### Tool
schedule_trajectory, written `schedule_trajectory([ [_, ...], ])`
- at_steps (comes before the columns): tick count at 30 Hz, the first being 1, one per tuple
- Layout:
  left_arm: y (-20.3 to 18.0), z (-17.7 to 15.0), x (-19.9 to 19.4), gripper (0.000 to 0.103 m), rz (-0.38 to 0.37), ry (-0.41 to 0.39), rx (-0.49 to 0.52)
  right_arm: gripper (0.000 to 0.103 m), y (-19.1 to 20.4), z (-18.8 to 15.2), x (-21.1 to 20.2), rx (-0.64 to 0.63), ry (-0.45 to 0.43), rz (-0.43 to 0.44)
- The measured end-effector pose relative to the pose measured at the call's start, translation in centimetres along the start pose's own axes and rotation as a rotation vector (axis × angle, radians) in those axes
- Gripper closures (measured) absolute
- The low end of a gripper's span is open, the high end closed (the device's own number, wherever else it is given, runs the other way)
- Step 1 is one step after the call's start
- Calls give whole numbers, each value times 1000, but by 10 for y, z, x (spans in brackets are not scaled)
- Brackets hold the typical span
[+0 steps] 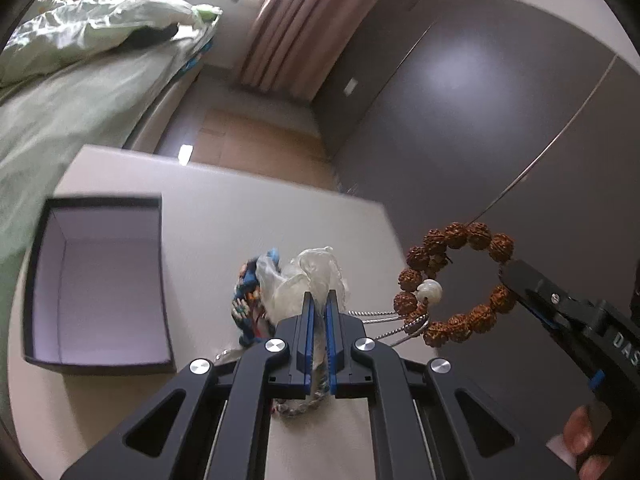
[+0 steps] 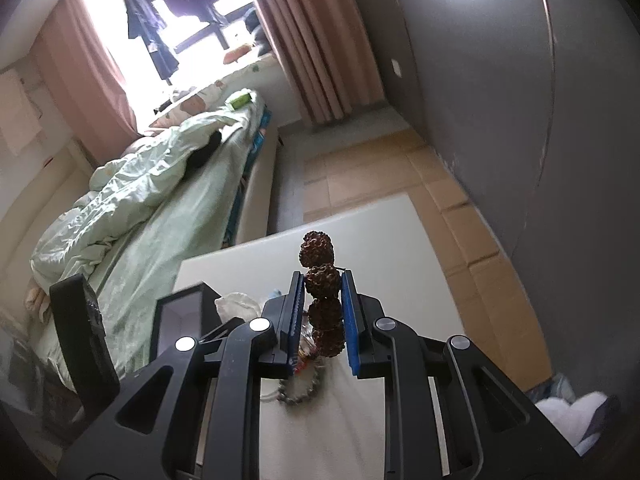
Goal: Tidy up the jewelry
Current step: 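Carry the brown bead bracelet into the black box and open the right gripper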
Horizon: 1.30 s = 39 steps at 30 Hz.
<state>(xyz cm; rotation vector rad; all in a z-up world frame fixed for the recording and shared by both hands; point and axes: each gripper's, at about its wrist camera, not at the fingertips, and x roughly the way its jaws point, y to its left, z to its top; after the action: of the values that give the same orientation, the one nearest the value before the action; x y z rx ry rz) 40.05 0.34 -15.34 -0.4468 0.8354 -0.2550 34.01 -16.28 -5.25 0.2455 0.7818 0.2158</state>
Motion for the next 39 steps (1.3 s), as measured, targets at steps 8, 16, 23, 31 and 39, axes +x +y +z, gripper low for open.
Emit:
schedule_trajectory([
  [8, 13, 23, -55, 100, -65, -112, -22, 84, 46, 24, -30, -109, -63, 2],
  [16, 47, 35, -92, 100, -89, -163, -50, 84, 96, 37, -57, -194, -120, 15],
  [23, 83, 35, -95, 100, -82, -126, -107, 84, 137, 44, -70, -255, -153, 37],
  [31, 119, 32, -84, 54, -73, -55, -205, 84, 164, 38, -42, -269, -113, 68],
  [39, 146, 31, -116, 47, -29, -150, -264, 84, 179, 17, 11, -250, -4, 117],
])
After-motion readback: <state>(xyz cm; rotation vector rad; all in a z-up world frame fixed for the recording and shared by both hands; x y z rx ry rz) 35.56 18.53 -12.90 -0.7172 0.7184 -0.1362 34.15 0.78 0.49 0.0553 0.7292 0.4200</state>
